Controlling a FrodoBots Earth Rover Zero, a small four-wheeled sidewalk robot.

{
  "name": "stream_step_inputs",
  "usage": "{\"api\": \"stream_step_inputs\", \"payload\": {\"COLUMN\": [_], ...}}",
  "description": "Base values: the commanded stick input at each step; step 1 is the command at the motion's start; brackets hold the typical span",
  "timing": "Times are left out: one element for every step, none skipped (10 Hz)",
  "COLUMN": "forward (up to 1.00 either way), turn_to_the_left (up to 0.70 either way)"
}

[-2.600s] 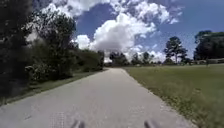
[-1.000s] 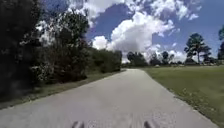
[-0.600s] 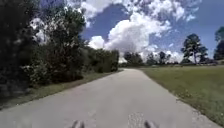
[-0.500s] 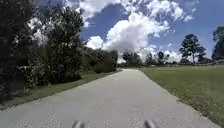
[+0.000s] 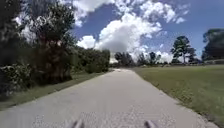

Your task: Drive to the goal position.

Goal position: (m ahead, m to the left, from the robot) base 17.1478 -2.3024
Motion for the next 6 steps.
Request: {"api": "stream_step_inputs", "payload": {"forward": [0.50, 0.50, 0.50, 0.50, 0.50, 0.50], "turn_to_the_left": [0.25, 0.25, 0.25, 0.02, 0.00, 0.00]}}
